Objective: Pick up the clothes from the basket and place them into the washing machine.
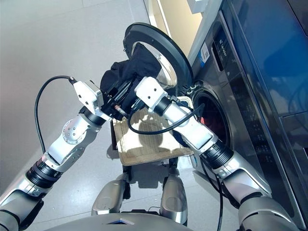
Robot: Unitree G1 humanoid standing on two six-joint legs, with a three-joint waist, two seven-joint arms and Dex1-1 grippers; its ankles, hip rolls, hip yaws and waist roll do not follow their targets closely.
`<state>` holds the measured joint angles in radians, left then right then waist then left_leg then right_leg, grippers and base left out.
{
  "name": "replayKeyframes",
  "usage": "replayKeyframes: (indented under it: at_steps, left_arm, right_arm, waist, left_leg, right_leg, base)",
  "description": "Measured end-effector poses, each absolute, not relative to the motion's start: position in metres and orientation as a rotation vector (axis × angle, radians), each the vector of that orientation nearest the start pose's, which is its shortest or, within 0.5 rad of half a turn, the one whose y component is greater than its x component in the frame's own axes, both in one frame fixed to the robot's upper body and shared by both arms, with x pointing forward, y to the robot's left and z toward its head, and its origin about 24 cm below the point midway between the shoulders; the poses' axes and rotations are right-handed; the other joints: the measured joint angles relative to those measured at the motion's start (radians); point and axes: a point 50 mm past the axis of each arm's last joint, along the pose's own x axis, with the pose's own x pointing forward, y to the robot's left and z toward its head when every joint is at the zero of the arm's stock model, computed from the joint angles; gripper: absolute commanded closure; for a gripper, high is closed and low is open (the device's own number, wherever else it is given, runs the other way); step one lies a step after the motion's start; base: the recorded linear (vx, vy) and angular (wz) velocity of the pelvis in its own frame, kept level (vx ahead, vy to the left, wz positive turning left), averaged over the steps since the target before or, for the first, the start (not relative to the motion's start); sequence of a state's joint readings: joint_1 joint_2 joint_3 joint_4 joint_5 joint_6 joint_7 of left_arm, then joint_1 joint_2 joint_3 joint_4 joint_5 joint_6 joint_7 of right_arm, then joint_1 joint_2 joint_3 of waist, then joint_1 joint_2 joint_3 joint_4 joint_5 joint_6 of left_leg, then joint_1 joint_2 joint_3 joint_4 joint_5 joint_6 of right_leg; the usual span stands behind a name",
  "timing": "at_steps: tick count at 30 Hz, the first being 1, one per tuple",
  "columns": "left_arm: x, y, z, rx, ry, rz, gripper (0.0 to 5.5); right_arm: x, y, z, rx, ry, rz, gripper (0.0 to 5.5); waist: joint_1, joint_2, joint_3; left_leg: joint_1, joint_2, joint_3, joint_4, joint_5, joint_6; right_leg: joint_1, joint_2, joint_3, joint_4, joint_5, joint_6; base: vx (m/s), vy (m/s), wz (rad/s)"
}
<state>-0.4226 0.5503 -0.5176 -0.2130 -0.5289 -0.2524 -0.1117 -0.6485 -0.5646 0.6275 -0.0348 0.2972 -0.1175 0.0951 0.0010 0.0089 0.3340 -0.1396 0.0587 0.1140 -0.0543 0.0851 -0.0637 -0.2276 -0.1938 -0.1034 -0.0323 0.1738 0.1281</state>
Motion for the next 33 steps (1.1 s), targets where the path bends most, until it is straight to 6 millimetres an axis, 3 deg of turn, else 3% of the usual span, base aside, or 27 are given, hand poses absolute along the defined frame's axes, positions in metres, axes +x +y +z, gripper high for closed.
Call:
replayKeyframes:
  at_steps: [3,4,9,17,33]
  left_arm:
    - [0.258,0.085,0.179,0.017,-0.581,-0.799,0.28]
    - [0.258,0.083,0.18,0.009,-0.588,-0.798,0.0]
    - [0.262,0.091,0.181,0.02,-0.586,-0.745,0.0]
    - [0.26,0.086,0.178,0.02,-0.582,-0.753,0.0]
    - [0.258,0.079,0.182,-0.042,-0.63,-0.716,0.0]
  right_arm:
    - [0.297,-0.069,0.172,-0.439,-0.491,0.777,5.5]
    - [0.296,-0.068,0.172,-0.435,-0.495,0.779,5.5]
    - [0.292,-0.072,0.168,-0.407,-0.504,0.771,5.5]
    - [0.288,-0.079,0.149,-0.329,-0.46,0.677,5.5]
    - [0.298,-0.143,0.063,-0.48,-0.185,0.261,5.5]
  waist:
    - [0.0,0.0,0.0]
    - [0.0,0.0,0.0]
    - [0.0,0.002,-0.001]
    - [0.0,0.005,-0.003]
    - [0.001,0.014,-0.008]
  left_leg:
    - [0.0,0.0,0.0,-0.001,0.0,0.0]
    - [0.001,0.0,0.0,-0.001,0.0,0.0]
    - [0.009,-0.001,0.0,-0.002,0.0,0.0]
    - [0.009,-0.002,-0.001,-0.003,0.0,0.0]
    - [0.014,-0.003,-0.005,-0.007,0.001,0.001]
  right_leg:
    - [0.001,0.0,0.0,-0.003,0.002,0.001]
    - [0.002,0.0,0.0,-0.003,0.002,0.001]
    - [0.01,0.0,0.0,-0.005,0.002,0.001]
    - [0.011,-0.002,-0.001,-0.006,0.001,0.001]
    - [0.017,-0.004,-0.005,-0.008,0.0,0.003]
  base:
    - [0.0,0.0,0.0]
    - [0.0,0.0,0.0]
    - [0.0,0.0,0.0]
    - [0.0,0.0,0.0]
    - [0.0,0.0,0.0]
